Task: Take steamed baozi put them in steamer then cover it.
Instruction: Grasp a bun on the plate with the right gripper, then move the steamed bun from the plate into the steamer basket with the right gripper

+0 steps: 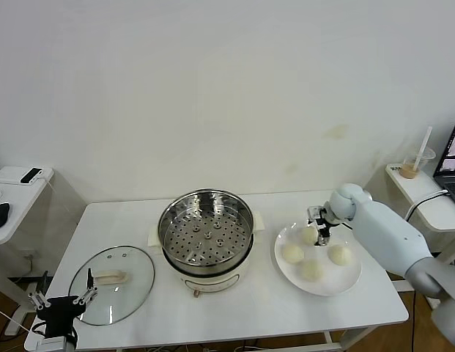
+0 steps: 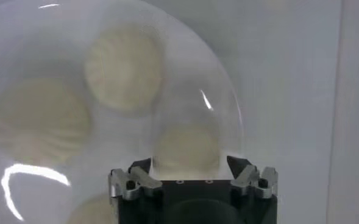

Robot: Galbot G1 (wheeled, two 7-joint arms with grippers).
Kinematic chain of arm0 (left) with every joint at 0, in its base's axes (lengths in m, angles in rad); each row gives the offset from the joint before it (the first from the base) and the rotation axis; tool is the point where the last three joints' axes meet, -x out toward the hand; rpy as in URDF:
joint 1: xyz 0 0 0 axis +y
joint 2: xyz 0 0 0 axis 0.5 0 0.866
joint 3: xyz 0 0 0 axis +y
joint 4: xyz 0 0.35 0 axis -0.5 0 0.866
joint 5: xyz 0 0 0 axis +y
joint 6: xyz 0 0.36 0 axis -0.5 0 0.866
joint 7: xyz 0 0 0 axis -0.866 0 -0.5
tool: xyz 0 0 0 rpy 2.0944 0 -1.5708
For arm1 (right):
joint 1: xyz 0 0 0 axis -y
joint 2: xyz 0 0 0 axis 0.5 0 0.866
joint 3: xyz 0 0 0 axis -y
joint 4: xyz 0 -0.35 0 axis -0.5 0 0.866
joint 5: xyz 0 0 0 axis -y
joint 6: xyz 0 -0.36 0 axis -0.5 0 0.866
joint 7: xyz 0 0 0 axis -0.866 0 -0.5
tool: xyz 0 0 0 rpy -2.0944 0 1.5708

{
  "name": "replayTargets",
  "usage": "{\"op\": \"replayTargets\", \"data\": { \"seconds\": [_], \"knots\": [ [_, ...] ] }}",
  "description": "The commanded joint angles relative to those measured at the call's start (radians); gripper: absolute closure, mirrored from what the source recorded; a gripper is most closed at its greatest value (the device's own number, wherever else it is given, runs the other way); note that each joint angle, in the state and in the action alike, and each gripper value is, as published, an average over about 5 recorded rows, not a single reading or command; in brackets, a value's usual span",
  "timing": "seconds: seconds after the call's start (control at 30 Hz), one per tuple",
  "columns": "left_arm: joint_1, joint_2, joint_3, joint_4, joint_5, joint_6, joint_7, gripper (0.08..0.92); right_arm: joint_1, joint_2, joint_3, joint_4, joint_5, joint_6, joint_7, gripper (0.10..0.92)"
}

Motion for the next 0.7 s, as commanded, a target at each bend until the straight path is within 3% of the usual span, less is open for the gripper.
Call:
{"op": "replayTargets", "data": {
  "seconds": [0.03, 0.23, 0.4, 0.7],
  "knots": [
    [-0.004, 0.001, -0.004, -0.004, 0.000, 0.000, -0.002, 0.177, 0.016, 0.041, -0.017, -0.057, -0.006, -0.017, 0.005, 0.292],
    [-0.004, 0.004, -0.009, -0.007, -0.001, -0.001, -0.003, 0.177, 0.018, 0.039, -0.018, -0.055, 0.001, -0.019, -0.006, 0.395],
    [-0.003, 0.005, -0.009, -0.009, -0.002, 0.000, -0.004, 0.177, 0.027, 0.012, -0.028, -0.020, 0.029, -0.024, -0.024, 0.421],
    [-0.006, 0.012, -0.002, -0.005, -0.010, 0.001, -0.004, 0.177, 0.126, -0.147, -0.119, 0.225, 0.197, -0.061, -0.060, 0.447]
  ]
}}
